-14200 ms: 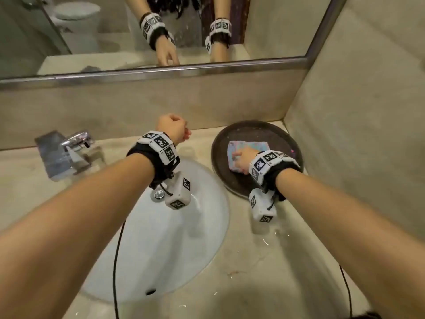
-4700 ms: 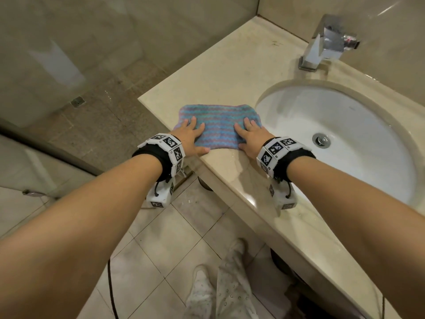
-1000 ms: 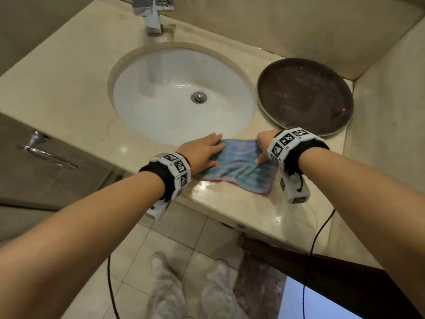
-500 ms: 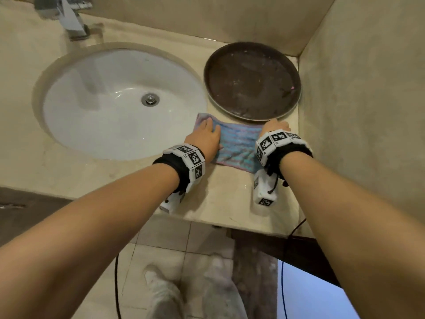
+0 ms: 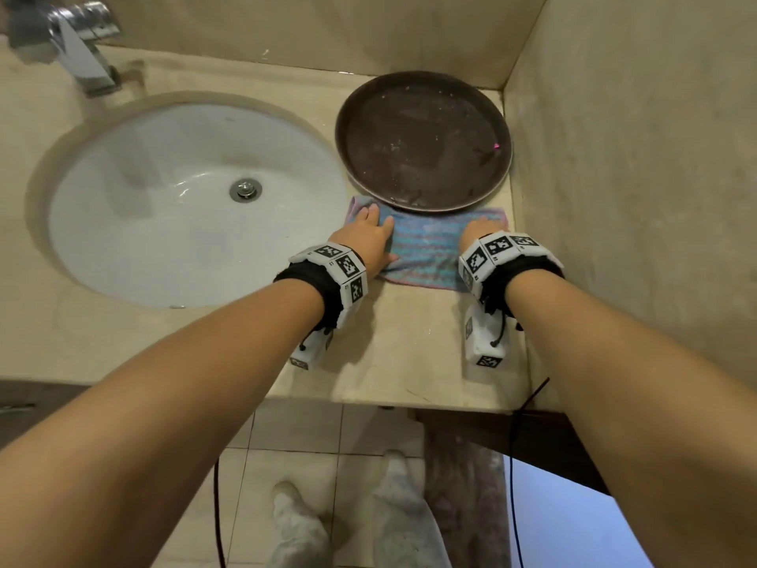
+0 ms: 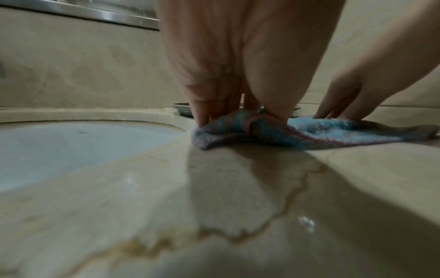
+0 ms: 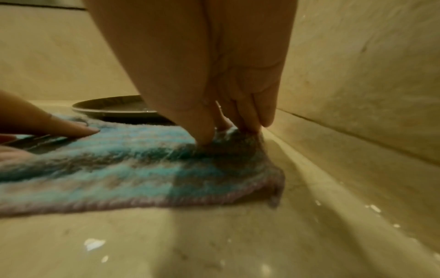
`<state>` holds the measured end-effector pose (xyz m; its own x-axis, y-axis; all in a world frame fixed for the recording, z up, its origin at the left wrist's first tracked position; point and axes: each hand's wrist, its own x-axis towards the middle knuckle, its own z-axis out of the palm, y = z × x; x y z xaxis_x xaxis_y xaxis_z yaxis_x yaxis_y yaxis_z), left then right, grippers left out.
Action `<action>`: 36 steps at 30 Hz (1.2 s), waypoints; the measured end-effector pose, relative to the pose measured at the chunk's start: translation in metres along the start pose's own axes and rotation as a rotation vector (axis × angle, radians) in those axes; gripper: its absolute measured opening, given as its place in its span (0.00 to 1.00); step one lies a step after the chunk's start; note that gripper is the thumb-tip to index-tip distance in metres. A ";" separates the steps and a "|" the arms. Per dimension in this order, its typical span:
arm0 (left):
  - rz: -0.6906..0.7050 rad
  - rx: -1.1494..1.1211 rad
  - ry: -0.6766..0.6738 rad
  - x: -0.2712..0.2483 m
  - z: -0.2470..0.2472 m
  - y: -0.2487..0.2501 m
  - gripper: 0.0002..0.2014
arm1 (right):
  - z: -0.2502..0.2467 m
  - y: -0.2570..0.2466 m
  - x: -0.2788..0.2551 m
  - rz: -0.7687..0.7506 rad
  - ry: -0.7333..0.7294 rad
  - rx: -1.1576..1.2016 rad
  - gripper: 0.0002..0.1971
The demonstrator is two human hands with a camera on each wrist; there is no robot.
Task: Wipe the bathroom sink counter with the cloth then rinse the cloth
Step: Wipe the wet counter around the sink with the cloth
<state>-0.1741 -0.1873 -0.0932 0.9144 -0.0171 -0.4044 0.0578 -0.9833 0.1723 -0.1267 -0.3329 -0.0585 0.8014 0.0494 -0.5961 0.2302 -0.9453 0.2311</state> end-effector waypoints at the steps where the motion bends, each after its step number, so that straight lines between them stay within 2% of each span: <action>1: 0.010 0.005 -0.005 -0.002 0.001 0.000 0.31 | -0.004 0.001 -0.016 0.013 -0.039 -0.015 0.29; 4: 0.051 0.032 -0.039 -0.013 0.006 0.001 0.32 | -0.005 0.005 -0.052 -0.017 -0.129 -0.110 0.30; 6: 0.082 0.048 -0.061 -0.022 0.010 0.003 0.32 | -0.001 0.006 -0.066 -0.037 -0.139 -0.190 0.28; 10: 0.140 0.067 -0.065 -0.046 0.021 0.000 0.32 | 0.018 0.010 -0.070 -0.008 -0.129 -0.161 0.27; 13: 0.169 0.063 -0.078 -0.066 0.028 -0.006 0.31 | 0.051 0.005 -0.039 0.041 -0.103 -0.095 0.33; 17: 0.179 0.049 -0.098 -0.091 0.036 -0.025 0.31 | 0.094 -0.011 0.013 0.074 -0.203 0.017 0.26; 18: 0.178 0.048 -0.104 -0.095 0.038 -0.028 0.31 | 0.104 -0.016 0.027 0.086 -0.230 0.028 0.28; 21: 0.151 0.059 -0.100 -0.116 0.039 -0.063 0.31 | 0.124 -0.057 0.055 0.086 -0.239 -0.005 0.39; 22: 0.131 0.056 -0.105 -0.123 0.038 -0.077 0.31 | 0.117 -0.077 0.048 0.075 -0.244 -0.010 0.40; 23: 0.103 0.044 -0.114 -0.131 0.037 -0.093 0.32 | 0.111 -0.097 0.040 0.045 -0.222 -0.048 0.38; 25: 0.041 0.013 -0.134 -0.147 0.037 -0.125 0.32 | 0.083 -0.139 -0.010 -0.028 -0.158 -0.070 0.35; 28: -0.015 -0.013 -0.133 -0.171 0.043 -0.173 0.32 | 0.054 -0.193 -0.072 -0.099 -0.090 -0.085 0.37; 33: -0.134 -0.038 -0.076 -0.210 0.050 -0.248 0.32 | 0.031 -0.269 -0.113 -0.291 0.005 -0.072 0.20; 36: -0.229 -0.065 -0.074 -0.233 0.058 -0.287 0.33 | 0.034 -0.310 -0.129 -0.384 0.000 -0.030 0.22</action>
<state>-0.4267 0.0888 -0.1003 0.8431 0.1891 -0.5034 0.2879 -0.9494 0.1255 -0.3201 -0.0572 -0.0791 0.6540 0.3982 -0.6432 0.5295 -0.8482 0.0132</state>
